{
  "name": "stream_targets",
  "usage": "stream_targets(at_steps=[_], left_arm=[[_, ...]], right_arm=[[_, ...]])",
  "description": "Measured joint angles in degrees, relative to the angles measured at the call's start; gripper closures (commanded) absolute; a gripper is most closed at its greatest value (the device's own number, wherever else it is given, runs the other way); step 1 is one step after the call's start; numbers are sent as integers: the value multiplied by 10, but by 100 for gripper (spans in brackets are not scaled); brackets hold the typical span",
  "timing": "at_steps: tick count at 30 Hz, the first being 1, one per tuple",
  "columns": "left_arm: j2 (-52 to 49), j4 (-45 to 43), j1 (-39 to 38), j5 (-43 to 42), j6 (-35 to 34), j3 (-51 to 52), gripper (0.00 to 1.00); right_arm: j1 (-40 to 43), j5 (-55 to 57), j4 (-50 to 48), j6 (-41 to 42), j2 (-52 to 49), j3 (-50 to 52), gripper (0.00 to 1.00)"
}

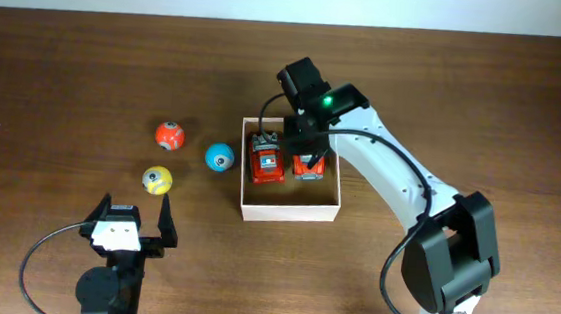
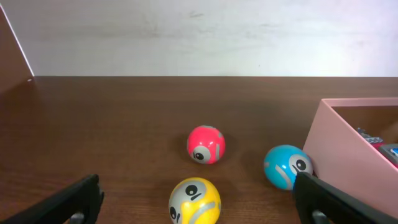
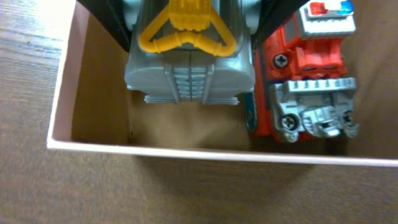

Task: Pack container
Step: 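Lower the truck into the box beside the first truck, release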

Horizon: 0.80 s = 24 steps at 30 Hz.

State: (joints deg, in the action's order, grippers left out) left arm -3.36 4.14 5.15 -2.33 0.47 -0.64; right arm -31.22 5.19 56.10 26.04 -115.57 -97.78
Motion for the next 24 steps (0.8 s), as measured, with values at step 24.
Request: stream_targets(at_steps=[24], left_arm=[[0, 0, 0, 0, 0, 0, 1]], right_arm=[[0, 59, -76, 9, 0, 60, 39]])
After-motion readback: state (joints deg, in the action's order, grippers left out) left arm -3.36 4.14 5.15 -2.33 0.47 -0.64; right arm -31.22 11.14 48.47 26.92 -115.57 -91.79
